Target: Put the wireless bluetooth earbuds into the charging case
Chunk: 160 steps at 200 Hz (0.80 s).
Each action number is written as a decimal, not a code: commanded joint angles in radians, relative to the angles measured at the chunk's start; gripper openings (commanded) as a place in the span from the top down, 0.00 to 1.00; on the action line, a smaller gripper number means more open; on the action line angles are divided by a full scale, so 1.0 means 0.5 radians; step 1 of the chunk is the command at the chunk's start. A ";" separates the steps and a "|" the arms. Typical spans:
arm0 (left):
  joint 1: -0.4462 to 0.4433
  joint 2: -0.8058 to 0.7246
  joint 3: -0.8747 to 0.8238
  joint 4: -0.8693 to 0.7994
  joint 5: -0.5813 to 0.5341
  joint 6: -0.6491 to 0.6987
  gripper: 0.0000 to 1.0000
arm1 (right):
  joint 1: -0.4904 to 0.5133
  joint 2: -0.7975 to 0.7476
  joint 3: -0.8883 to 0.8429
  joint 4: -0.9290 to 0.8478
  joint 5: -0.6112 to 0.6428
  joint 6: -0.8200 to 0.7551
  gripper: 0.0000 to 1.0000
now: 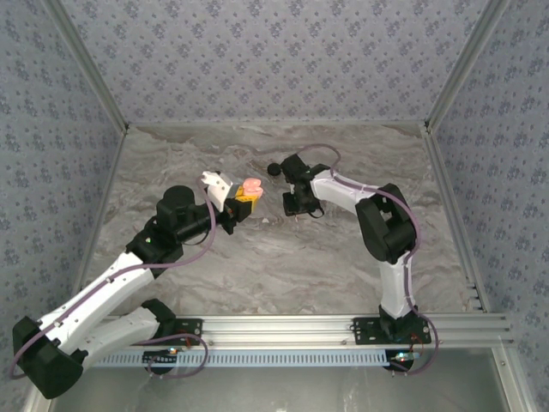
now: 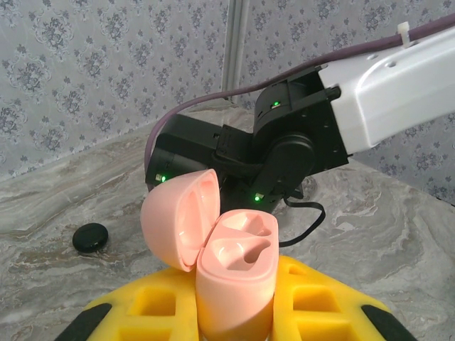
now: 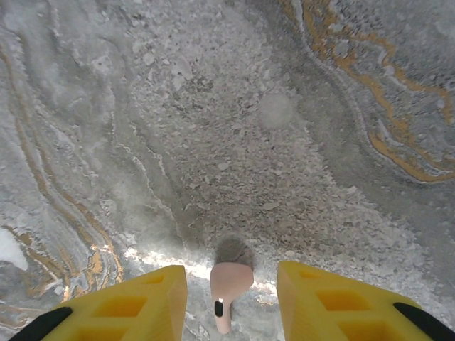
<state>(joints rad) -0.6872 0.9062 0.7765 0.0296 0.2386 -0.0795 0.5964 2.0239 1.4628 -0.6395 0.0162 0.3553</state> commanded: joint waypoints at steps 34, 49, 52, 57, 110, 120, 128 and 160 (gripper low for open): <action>0.008 0.004 0.024 0.067 0.011 0.009 0.83 | 0.021 0.066 0.093 -0.116 0.071 0.046 0.62; 0.006 0.008 0.022 0.067 0.010 0.009 0.83 | 0.022 0.078 0.102 -0.120 0.064 0.043 0.62; 0.008 0.007 0.024 0.065 0.011 0.007 0.83 | 0.021 0.080 0.105 -0.122 0.065 0.045 0.62; 0.009 0.008 0.024 0.067 0.010 0.009 0.83 | 0.023 0.084 0.108 -0.123 0.065 0.046 0.62; 0.009 0.005 0.018 0.067 0.010 0.008 0.83 | 0.028 0.112 0.115 -0.125 0.066 0.053 0.63; 0.009 0.004 0.018 0.066 0.011 0.009 0.83 | 0.030 0.118 0.121 -0.125 0.060 0.054 0.63; 0.009 0.005 0.016 0.067 0.010 0.006 0.83 | 0.031 0.124 0.121 -0.126 0.062 0.056 0.64; 0.008 0.001 0.017 0.067 0.008 0.004 0.83 | 0.031 0.143 0.129 -0.134 0.058 0.056 0.65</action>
<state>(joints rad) -0.6872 0.9062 0.7769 0.0296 0.2386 -0.0795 0.6048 2.0739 1.4982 -0.6739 0.0315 0.3603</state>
